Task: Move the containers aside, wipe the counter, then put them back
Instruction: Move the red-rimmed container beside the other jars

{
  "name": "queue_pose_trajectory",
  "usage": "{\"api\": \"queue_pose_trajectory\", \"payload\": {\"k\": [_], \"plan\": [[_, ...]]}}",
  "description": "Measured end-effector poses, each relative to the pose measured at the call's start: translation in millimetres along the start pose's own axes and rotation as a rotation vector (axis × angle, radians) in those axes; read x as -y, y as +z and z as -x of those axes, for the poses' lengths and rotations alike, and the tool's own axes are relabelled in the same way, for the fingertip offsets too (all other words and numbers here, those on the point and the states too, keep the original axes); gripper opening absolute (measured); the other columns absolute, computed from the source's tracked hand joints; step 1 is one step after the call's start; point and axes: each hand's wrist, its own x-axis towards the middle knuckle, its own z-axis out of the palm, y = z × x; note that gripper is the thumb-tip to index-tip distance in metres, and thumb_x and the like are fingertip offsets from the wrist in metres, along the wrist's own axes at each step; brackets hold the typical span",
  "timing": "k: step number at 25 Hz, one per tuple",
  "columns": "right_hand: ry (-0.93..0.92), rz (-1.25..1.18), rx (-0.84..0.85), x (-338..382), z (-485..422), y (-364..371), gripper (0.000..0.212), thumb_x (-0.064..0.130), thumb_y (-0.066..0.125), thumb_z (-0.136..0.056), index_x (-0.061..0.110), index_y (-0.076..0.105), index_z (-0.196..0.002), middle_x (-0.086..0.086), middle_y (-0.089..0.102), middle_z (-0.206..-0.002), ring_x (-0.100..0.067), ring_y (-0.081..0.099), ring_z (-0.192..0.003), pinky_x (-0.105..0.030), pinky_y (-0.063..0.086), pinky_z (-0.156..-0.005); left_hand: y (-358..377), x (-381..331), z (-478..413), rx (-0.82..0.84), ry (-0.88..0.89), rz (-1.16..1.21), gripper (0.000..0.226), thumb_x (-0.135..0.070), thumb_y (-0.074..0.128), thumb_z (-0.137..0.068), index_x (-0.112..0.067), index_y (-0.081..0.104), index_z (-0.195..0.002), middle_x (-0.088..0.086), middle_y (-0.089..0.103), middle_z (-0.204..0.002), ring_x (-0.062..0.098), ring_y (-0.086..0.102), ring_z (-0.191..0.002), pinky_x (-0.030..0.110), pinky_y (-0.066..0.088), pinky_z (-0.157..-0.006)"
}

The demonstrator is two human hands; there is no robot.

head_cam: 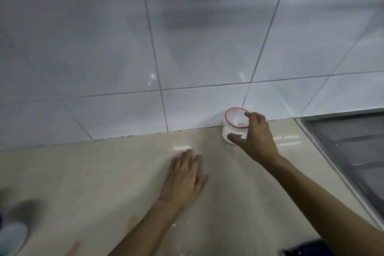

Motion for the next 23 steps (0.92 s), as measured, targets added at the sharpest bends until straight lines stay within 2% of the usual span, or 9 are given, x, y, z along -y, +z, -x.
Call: {"api": "queue_pose_trajectory", "payload": {"k": [2, 3, 5, 7, 10, 14, 18, 20, 23], "plan": [[0.073, -0.124, 0.014, -38.3, -25.1, 1.1, 0.091, 0.042, 0.081, -0.067, 0.006, 0.037, -0.138, -0.02, 0.039, -0.14, -0.037, 0.044, -0.122, -0.045, 0.041, -0.099, 4.5, -23.7, -31.0, 0.098, 0.009, -0.046, 0.057, -0.052, 0.028, -0.089, -0.019, 0.048, -0.131, 0.01, 0.044, -0.144, 0.027, 0.039, -0.135, 0.04, 0.029, -0.112], [0.051, -0.157, 0.022, -37.0, -25.2, 9.2, 0.093, 0.042, 0.082, -0.065, 0.008, 0.036, -0.138, -0.019, 0.04, -0.138, -0.036, 0.045, -0.121, -0.045, 0.042, -0.098, 6.9, -21.9, -25.5, 0.092, -0.04, -0.015, 0.056, -0.052, 0.029, -0.088, -0.02, 0.051, -0.128, 0.01, 0.047, -0.141, 0.027, 0.041, -0.132, 0.039, 0.03, -0.112], [0.02, -0.191, 0.058, -32.2, -14.4, 27.1, 0.092, 0.041, 0.084, -0.063, 0.013, 0.036, -0.137, -0.015, 0.042, -0.137, -0.032, 0.049, -0.117, -0.041, 0.046, -0.094, 21.2, -26.1, -1.1, 0.106, -0.099, -0.085, 0.05, -0.053, 0.036, -0.084, -0.02, 0.06, -0.114, 0.009, 0.059, -0.126, 0.026, 0.057, -0.117, 0.038, 0.041, -0.104], [-0.028, -0.189, 0.028, -32.5, -10.9, 26.7, 0.088, 0.043, 0.083, -0.062, 0.018, 0.039, -0.134, -0.01, 0.046, -0.133, -0.028, 0.055, -0.11, -0.038, 0.049, -0.088, 31.8, -33.0, 12.1, 0.133, -0.081, -0.15, 0.047, -0.053, 0.04, -0.079, -0.02, 0.063, -0.104, 0.008, 0.065, -0.115, 0.026, 0.064, -0.106, 0.044, 0.035, -0.103], [-0.113, -0.109, 0.021, -34.1, -20.0, 14.9, 0.085, 0.048, 0.083, -0.059, 0.019, 0.043, -0.128, -0.008, 0.052, -0.126, -0.027, 0.06, -0.101, -0.039, 0.055, -0.082, 34.5, -21.8, 1.7, -0.012, -0.102, -0.164, 0.045, -0.051, 0.041, -0.079, -0.02, 0.062, -0.104, 0.007, 0.066, -0.114, 0.023, 0.063, -0.108, 0.045, 0.024, -0.103], [-0.116, -0.206, -0.053, -41.8, -0.4, -7.4, 0.086, 0.048, 0.084, -0.058, 0.022, 0.043, -0.129, -0.004, 0.053, -0.127, -0.019, 0.059, -0.1, -0.033, 0.053, -0.08, 24.2, -24.0, -21.1, -0.113, 0.002, -0.103, 0.036, -0.042, 0.044, -0.087, -0.018, 0.064, -0.105, 0.005, 0.064, -0.118, 0.023, 0.059, -0.115, 0.042, 0.022, -0.107], [-0.235, -0.257, 0.11, 14.0, 73.5, 4.1, 0.088, 0.048, 0.084, -0.058, 0.022, 0.043, -0.132, -0.004, 0.051, -0.129, -0.016, 0.057, -0.099, -0.028, 0.049, -0.078, 6.9, -3.8, 54.6, -0.172, -0.12, 0.109, 0.032, -0.029, 0.049, -0.087, -0.012, 0.064, -0.11, 0.007, 0.067, -0.107, 0.026, 0.062, -0.101, 0.032, 0.036, -0.097], [-0.292, -0.269, 0.189, 50.4, 113.1, 18.4, 0.088, 0.047, 0.085, -0.059, 0.02, 0.043, -0.132, -0.005, 0.051, -0.129, -0.017, 0.057, -0.101, -0.028, 0.05, -0.079, -3.8, 20.7, 114.1, -0.183, -0.234, 0.175, 0.034, -0.029, 0.046, -0.09, -0.011, 0.063, -0.113, 0.007, 0.066, -0.111, 0.025, 0.059, -0.104, 0.029, 0.037, -0.096], [-0.353, -0.332, 0.272, 109.4, 161.7, 43.5, 0.084, 0.044, 0.086, -0.058, 0.021, 0.047, -0.128, -0.002, 0.053, -0.124, -0.018, 0.058, -0.103, -0.025, 0.047, -0.081, -21.8, 58.4, 199.7, -0.16, -0.372, 0.192, 0.039, -0.033, 0.044, -0.093, -0.012, 0.06, -0.121, 0.005, 0.062, -0.122, 0.022, 0.054, -0.115, 0.024, 0.032, -0.104]]}}
